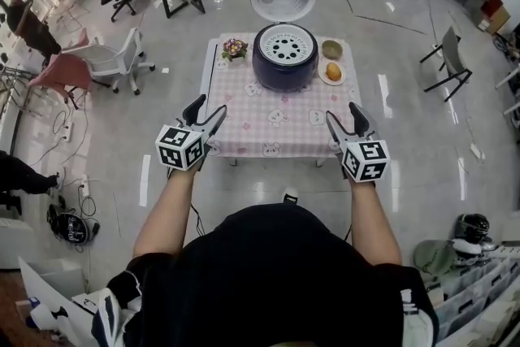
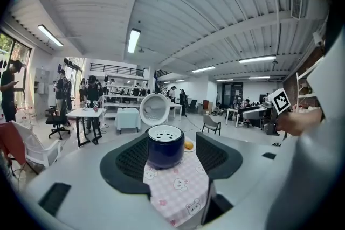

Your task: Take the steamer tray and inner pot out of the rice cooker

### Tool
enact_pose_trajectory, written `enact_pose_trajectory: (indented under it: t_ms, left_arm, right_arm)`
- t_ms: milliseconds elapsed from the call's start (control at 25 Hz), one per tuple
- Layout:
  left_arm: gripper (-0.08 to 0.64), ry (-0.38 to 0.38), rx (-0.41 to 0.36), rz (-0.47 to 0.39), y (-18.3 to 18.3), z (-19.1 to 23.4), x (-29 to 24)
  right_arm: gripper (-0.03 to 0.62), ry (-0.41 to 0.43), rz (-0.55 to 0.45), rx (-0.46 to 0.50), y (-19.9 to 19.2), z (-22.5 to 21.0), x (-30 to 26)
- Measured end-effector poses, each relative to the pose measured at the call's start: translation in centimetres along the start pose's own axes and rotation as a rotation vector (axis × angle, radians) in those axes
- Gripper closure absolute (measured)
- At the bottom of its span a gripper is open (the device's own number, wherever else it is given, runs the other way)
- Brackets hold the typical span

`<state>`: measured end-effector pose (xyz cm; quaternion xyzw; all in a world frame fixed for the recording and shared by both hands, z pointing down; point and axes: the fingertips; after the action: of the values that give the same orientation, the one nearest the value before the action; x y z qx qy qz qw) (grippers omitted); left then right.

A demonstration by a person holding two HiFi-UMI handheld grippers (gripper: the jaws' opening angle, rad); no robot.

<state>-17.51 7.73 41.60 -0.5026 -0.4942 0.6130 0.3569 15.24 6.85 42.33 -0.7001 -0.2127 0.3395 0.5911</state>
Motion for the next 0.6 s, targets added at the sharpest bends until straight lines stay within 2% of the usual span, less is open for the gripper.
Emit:
enact_pose_trajectory:
  t_ms: [280, 600]
  left_arm:
    - [0.278, 0.03, 0.007, 0.022, 1.3, -2.5, -6.1]
    - [0.278, 0.082, -0.005, 0.031, 2.6, -4.7, -10.5]
  right_arm:
    - [0.295, 0.056, 0.015, -0.006, 0.6, -6.9, -2.9]
    - [0.295, 0.113, 0.025, 0.002, 1.3, -12.7, -4.7]
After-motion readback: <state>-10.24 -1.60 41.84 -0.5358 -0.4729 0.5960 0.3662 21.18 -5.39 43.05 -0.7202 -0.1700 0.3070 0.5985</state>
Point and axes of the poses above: the fingertips, and each gripper's own axes: x backward along the fingers, z to its left, y out of its top, and after that the axes turned 15 degrees about y, right-handed
